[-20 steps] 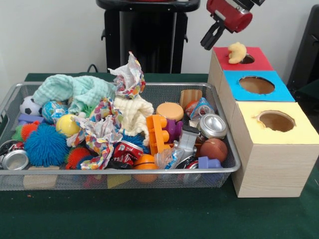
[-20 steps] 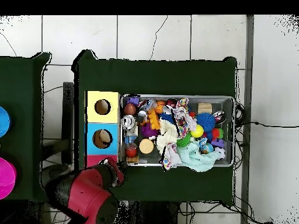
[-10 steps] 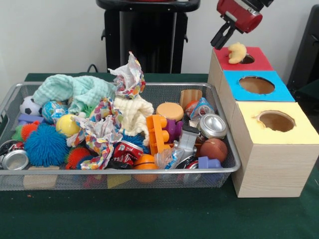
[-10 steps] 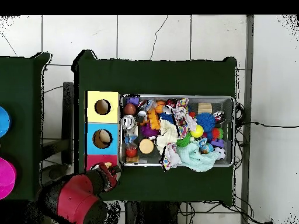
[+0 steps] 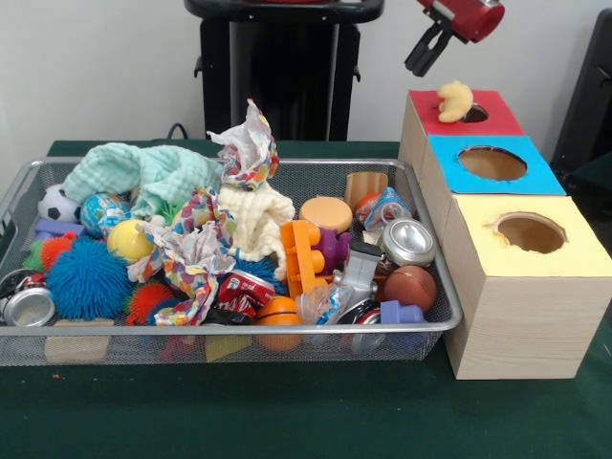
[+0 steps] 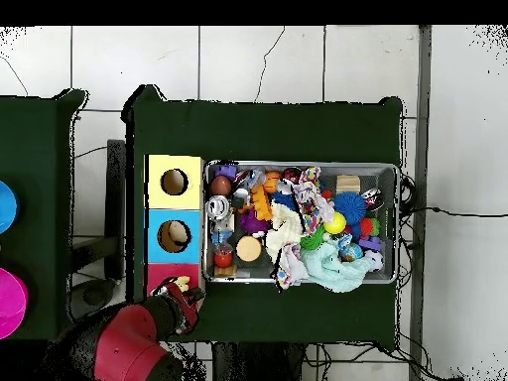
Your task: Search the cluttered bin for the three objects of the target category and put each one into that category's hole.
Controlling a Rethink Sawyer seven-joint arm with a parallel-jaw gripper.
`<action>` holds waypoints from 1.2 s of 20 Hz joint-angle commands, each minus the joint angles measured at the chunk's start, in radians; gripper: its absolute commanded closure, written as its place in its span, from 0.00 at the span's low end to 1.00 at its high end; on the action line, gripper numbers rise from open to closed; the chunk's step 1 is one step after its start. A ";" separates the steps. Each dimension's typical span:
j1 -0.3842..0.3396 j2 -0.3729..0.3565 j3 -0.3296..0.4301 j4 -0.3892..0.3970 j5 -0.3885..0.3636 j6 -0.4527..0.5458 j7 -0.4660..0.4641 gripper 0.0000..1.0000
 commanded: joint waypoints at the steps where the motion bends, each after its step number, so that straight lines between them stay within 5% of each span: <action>1: 0.018 0.008 0.082 0.039 -0.008 0.136 0.291 1.00; 24: 0.070 0.128 0.215 0.032 0.106 -0.006 0.370 1.00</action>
